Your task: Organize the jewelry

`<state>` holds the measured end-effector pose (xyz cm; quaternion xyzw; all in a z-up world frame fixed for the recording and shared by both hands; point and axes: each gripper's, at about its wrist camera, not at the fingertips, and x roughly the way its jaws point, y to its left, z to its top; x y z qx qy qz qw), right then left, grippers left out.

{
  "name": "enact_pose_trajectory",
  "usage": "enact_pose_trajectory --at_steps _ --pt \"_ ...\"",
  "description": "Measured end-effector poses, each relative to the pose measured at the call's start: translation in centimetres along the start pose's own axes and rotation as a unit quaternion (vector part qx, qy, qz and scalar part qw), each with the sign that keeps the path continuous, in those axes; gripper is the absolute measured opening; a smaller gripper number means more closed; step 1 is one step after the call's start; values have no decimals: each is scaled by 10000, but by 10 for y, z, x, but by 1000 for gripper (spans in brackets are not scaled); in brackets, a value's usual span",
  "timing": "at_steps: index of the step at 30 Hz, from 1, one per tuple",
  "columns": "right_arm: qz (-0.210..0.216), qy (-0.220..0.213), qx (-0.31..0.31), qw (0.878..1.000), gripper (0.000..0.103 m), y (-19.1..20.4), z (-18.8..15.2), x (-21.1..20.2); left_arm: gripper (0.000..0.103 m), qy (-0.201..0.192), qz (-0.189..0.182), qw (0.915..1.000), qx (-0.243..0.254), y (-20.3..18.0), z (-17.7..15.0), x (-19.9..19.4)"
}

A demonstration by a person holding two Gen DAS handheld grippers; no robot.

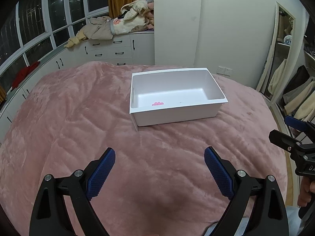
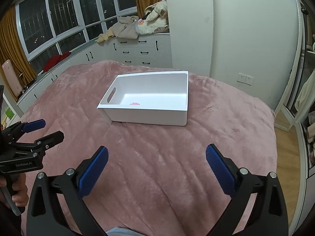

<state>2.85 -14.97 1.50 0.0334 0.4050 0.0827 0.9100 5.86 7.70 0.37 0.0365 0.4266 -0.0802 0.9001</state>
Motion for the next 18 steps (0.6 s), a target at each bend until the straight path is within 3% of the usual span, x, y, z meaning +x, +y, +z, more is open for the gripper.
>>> enact_pose_trajectory --at_steps 18 --pt "10 -16 88 10000 98 -2 -7 0 93 -21 -42 10000 53 -6 0 -3"
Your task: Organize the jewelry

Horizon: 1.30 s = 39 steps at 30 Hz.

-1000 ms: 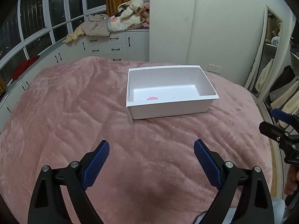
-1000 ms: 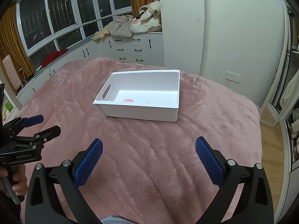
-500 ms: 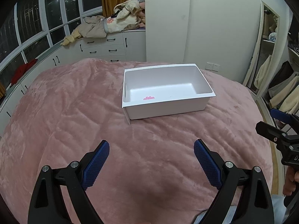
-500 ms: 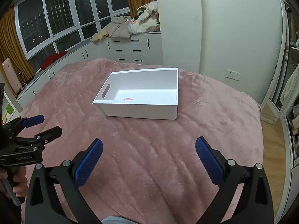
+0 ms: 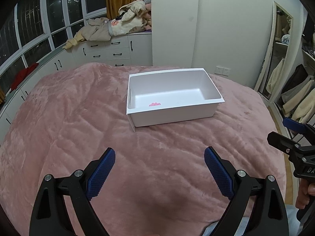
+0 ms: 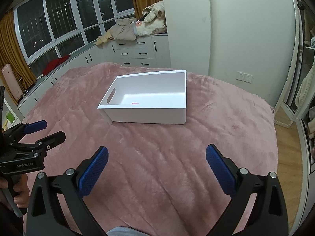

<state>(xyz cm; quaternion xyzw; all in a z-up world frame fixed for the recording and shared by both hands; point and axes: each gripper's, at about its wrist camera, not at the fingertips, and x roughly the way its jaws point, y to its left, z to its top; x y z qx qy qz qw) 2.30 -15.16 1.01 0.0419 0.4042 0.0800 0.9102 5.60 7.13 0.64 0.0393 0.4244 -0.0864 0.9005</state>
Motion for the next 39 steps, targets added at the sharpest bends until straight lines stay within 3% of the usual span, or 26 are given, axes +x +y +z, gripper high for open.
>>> enact_pose_trajectory --at_steps 39 --pt "19 -15 200 9998 98 2 -11 3 93 7 -33 10000 41 -5 -1 3"
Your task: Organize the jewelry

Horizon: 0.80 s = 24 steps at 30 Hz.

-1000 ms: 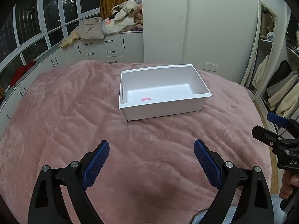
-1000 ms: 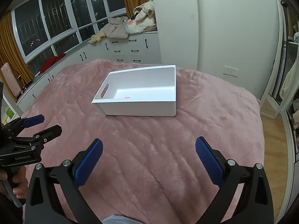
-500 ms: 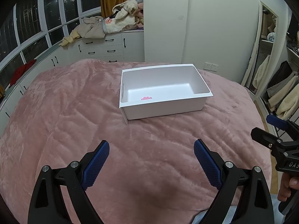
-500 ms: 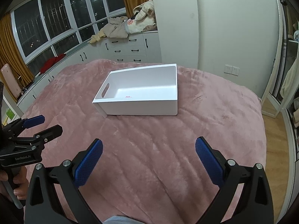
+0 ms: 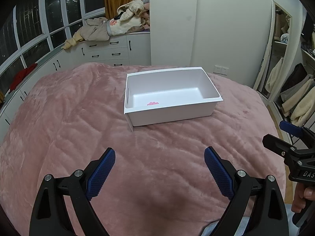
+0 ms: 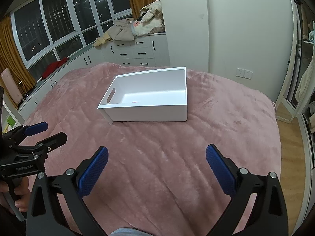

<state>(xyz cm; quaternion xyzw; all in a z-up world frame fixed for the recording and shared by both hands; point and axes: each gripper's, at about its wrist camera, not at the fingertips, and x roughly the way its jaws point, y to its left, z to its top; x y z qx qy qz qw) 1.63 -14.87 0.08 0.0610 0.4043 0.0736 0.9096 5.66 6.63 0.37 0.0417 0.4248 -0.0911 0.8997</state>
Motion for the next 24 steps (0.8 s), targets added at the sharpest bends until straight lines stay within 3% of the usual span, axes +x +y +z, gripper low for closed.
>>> enact_pose_trajectory --at_steps 24 --pt "40 71 28 10000 98 -1 -3 3 93 -43 164 9998 90 -3 -3 1"
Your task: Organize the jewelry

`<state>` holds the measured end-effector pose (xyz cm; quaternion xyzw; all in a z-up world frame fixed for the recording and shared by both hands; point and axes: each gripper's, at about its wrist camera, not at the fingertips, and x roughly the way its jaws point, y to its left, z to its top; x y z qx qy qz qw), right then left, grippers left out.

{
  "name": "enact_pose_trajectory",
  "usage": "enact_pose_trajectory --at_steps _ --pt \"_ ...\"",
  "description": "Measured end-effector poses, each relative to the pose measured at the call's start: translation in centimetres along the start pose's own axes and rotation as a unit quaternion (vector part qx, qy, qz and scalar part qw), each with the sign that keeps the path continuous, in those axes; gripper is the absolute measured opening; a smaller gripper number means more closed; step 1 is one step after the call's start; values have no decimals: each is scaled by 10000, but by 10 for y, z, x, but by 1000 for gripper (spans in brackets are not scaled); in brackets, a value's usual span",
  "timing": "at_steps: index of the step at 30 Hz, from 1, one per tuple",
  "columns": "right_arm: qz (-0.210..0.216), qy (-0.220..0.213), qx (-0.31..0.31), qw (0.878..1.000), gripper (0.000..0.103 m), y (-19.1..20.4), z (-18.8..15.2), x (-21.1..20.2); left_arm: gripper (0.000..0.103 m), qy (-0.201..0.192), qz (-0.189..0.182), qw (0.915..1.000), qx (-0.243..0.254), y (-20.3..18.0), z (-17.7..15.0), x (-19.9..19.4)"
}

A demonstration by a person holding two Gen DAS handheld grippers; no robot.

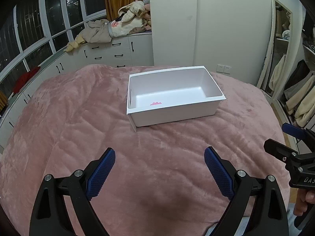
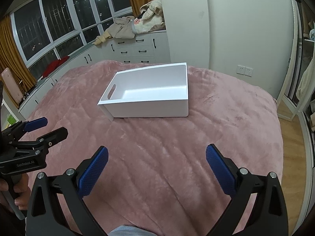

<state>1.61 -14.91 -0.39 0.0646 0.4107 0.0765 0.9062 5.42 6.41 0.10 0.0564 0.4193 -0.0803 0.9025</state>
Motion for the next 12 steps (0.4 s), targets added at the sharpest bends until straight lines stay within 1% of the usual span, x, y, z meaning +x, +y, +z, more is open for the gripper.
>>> enact_pose_trajectory --at_steps 12 --pt "12 51 -108 9999 98 5 -6 2 93 65 -27 9999 -130 7 0 -1"
